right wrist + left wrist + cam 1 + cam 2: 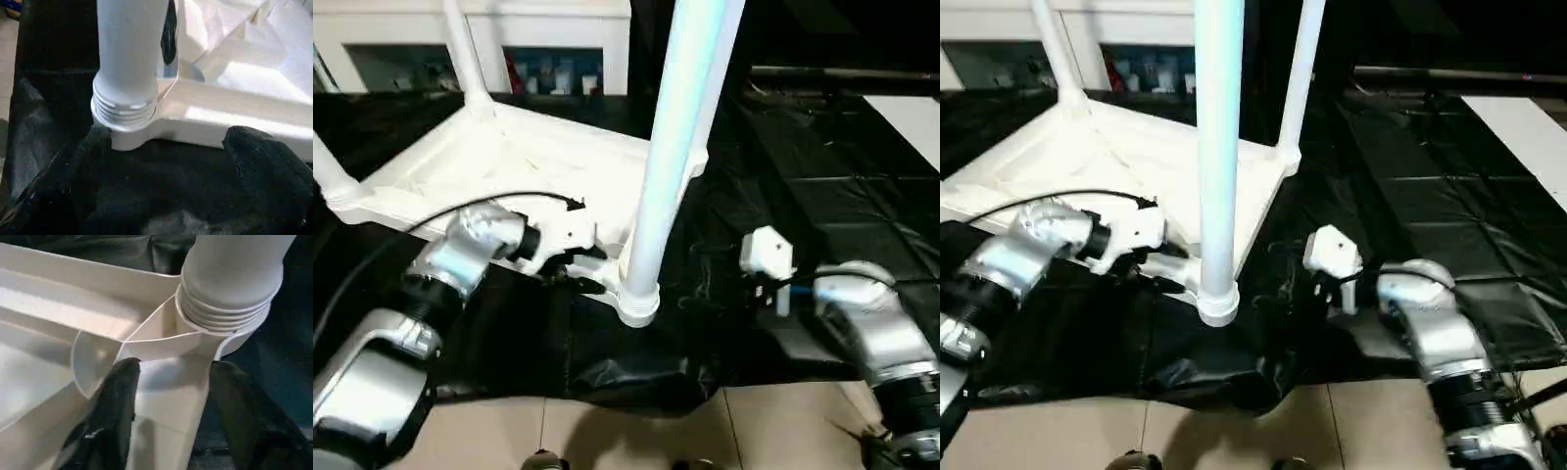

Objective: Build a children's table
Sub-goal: Rotate table base

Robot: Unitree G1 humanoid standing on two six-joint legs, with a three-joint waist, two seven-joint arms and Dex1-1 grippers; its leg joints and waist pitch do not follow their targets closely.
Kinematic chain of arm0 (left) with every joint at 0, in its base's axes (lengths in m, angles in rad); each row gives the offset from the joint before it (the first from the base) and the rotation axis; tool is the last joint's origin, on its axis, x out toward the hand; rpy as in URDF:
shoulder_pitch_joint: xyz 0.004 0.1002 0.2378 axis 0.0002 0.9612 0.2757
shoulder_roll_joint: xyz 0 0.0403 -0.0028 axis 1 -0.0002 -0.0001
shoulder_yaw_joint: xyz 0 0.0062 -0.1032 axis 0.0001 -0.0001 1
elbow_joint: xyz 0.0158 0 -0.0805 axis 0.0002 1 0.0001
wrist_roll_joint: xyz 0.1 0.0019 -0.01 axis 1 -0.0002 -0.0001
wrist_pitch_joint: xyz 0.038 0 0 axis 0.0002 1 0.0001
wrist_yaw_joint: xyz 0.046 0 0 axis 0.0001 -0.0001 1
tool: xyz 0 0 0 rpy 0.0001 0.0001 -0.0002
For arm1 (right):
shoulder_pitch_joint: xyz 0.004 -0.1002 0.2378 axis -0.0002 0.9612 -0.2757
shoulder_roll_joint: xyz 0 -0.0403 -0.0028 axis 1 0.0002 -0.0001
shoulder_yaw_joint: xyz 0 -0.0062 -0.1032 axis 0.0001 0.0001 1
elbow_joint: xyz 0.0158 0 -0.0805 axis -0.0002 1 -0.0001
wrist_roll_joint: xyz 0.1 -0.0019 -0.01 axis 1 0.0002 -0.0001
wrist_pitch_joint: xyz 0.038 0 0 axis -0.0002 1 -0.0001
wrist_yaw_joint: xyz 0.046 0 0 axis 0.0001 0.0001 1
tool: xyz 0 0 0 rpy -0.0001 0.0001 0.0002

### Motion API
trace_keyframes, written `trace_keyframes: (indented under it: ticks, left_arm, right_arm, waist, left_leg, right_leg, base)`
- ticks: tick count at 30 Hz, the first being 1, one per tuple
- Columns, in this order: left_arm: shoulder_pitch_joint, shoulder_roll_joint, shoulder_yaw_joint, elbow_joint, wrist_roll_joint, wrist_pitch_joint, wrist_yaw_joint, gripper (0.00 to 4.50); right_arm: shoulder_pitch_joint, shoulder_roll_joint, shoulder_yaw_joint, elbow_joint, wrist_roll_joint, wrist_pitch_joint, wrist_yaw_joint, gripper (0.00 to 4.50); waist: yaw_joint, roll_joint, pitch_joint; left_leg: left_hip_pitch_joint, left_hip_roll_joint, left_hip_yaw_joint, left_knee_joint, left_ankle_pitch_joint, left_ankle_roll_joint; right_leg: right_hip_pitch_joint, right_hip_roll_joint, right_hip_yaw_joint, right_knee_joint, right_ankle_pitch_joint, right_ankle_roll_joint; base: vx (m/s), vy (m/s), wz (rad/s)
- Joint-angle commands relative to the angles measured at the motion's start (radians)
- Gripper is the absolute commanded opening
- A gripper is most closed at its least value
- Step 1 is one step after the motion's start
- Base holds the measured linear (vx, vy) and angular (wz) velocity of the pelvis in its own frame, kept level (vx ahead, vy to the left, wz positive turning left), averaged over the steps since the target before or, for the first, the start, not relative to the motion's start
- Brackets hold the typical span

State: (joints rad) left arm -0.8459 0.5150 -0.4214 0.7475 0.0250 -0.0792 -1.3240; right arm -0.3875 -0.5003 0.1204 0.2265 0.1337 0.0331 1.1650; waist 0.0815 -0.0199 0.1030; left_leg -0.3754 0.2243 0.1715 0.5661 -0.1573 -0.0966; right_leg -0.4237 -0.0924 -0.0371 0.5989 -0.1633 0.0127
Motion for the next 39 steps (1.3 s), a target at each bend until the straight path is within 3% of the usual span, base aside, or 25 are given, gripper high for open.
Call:
trace_keyframes:
  ticks: [1,4,6,7,9,11,13,15,18,19,22,24,27,31,39]
  left_arm:
    - [-0.004,-0.001,-0.005,0.028,0.002,0.023,-0.045,2.26]
    - [-0.011,0.012,-0.01,0.01,0.0,0.065,-0.091,1.88]
    - [-0.02,0.013,-0.02,0.026,0.014,0.048,-0.11,1.83]
    - [-0.027,0.012,-0.025,0.039,0.023,0.042,-0.119,1.78]
    - [-0.034,0.013,-0.035,0.056,0.039,0.034,-0.132,1.54]
    - [-0.033,0.012,-0.033,0.055,0.038,0.037,-0.14,1.39]
    - [-0.03,0.015,-0.017,0.033,0.021,0.055,-0.155,1.26]
    - [-0.029,0.02,-0.004,0.009,0.002,0.071,-0.166,1.0]
    - [-0.028,0.033,0.003,-0.016,-0.001,0.059,-0.175,0.94]
    - [-0.028,0.033,0.003,-0.016,-0.001,0.059,-0.175,0.65]
    - [-0.026,0.043,0.024,-0.061,-0.009,0.039,-0.159,0.65]
    - [-0.017,0.049,0.033,-0.102,-0.014,0.062,-0.16,0.65]
    - [0.006,0.062,0.036,-0.166,-0.018,0.086,-0.164,0.99]
    - [0.029,0.068,0.029,-0.181,-0.014,0.079,-0.166,1.38]
    - [0.067,0.057,-0.004,-0.171,0.039,0.019,-0.126,1.38]
  right_arm:
    - [0.003,-0.027,-0.01,-0.057,0.017,0.034,0.011,4.21]
    - [0.002,-0.035,-0.008,-0.069,0.016,0.046,0.014,4.21]
    - [0.001,-0.042,-0.004,-0.081,0.022,0.059,0.013,4.21]
    - [-0.003,-0.044,0.0,-0.085,0.023,0.066,0.014,4.21]
    - [-0.012,-0.041,0.004,-0.085,0.023,0.071,0.012,4.21]
    - [-0.014,-0.041,0.006,-0.091,0.025,0.077,0.009,4.21]
    - [-0.016,-0.041,0.009,-0.099,0.029,0.084,0.001,4.21]
    - [-0.017,-0.042,0.006,-0.097,0.029,0.081,-0.002,4.21]
    - [-0.018,-0.043,0.004,-0.095,0.027,0.08,-0.006,4.21]
    - [-0.018,-0.043,0.004,-0.095,0.027,0.08,-0.006,4.21]
    - [-0.018,-0.041,0.003,-0.097,0.026,0.079,-0.014,4.21]
    - [-0.015,-0.041,0.004,-0.103,0.027,0.081,-0.02,4.21]
    - [-0.01,-0.037,0.004,-0.114,0.028,0.084,-0.031,4.21]
    - [-0.005,-0.031,0.005,-0.119,0.026,0.084,-0.041,4.21]
    - [0.023,-0.033,0.016,-0.15,0.024,0.088,-0.055,4.21]
  waist:
    - [-0.004,-0.004,-0.045]
    - [-0.004,-0.005,-0.043]
    - [-0.004,-0.006,-0.047]
    - [-0.003,0.0,-0.049]
    - [-0.004,-0.002,-0.047]
    - [-0.002,0.004,-0.047]
    - [-0.003,0.001,-0.045]
    - [-0.003,0.004,-0.044]
    - [-0.003,0.01,-0.045]
    - [-0.004,0.012,-0.044]
    - [-0.003,0.02,-0.049]
    - [-0.003,0.02,-0.052]
    - [-0.001,0.021,-0.052]
    - [0.002,0.026,-0.055]
    - [0.004,0.03,-0.065]
  left_leg:
    - [0.008,-0.008,0.015,-0.073,-0.3,0.035]
    - [0.007,-0.007,0.018,-0.07,-0.252,0.047]
    - [0.003,-0.007,0.017,-0.065,-0.199,0.056]
    - [0.0,-0.009,0.018,-0.06,-0.154,0.07]
    - [0.001,-0.01,0.021,-0.058,-0.149,0.079]
    - [0.003,-0.009,0.022,-0.059,-0.149,0.082]
    - [0.001,-0.008,0.022,-0.059,-0.155,0.081]
    - [0.002,-0.007,0.023,-0.061,-0.181,0.072]
    - [0.003,-0.006,0.021,-0.063,-0.194,0.059]
    - [0.003,-0.005,0.021,-0.063,-0.192,0.057]
    - [0.005,-0.005,0.021,-0.061,-0.177,0.057]
    - [0.006,-0.006,0.022,-0.058,-0.166,0.062]
    - [0.005,-0.004,0.022,-0.058,-0.146,0.066]
    - [0.006,-0.006,0.022,-0.057,-0.157,0.06]
    - [0.007,-0.007,0.021,-0.051,-0.155,0.055]
  right_leg:
    - [0.04,-0.021,0.026,-0.076,-0.304,-0.187]
    - [0.04,-0.02,0.026,-0.07,-0.235,-0.21]
    - [0.044,-0.019,0.024,-0.061,-0.155,-0.229]
    - [0.047,-0.015,0.022,-0.051,-0.064,-0.253]
    - [0.048,-0.014,0.021,-0.049,-0.03,-0.269]
    - [0.05,-0.017,0.022,-0.049,-0.022,-0.28]
    - [0.053,-0.018,0.022,-0.049,-0.021,-0.285]
    - [0.053,-0.022,0.023,-0.054,-0.066,-0.285]
    - [0.054,-0.023,0.024,-0.055,-0.1,-0.282]
    - [0.053,-0.023,0.024,-0.055,-0.087,-0.285]
    - [0.055,-0.022,0.024,-0.05,-0.041,-0.299]
    - [0.057,-0.019,0.023,-0.046,-0.013,-0.308]
    - [0.058,-0.02,0.023,-0.043,0.016,-0.32]
    - [0.059,-0.019,0.023,-0.043,-0.002,-0.314]
    - [0.062,-0.017,0.023,-0.037,0.048,-0.321]
  base:
    - [0.0,0.0,0.0]
    - [0.0,0.0,0.0]
    - [0.0,0.0,0.0]
    - [0.0,0.0,0.0]
    - [0.0,0.0,0.0]
    - [0.0,0.0,0.0]
    - [0.0,0.0,0.0]
    - [0.0,0.0,0.0]
    - [0.0,0.0,0.0]
    - [0.0,0.0,0.0]
    - [0.0,0.0,0.0]
    - [0.0,0.0,0.0]
    - [0.0,0.0,0.0]
    - [0.0,0.0,0.0]
    - [0.0,0.0,0.0]
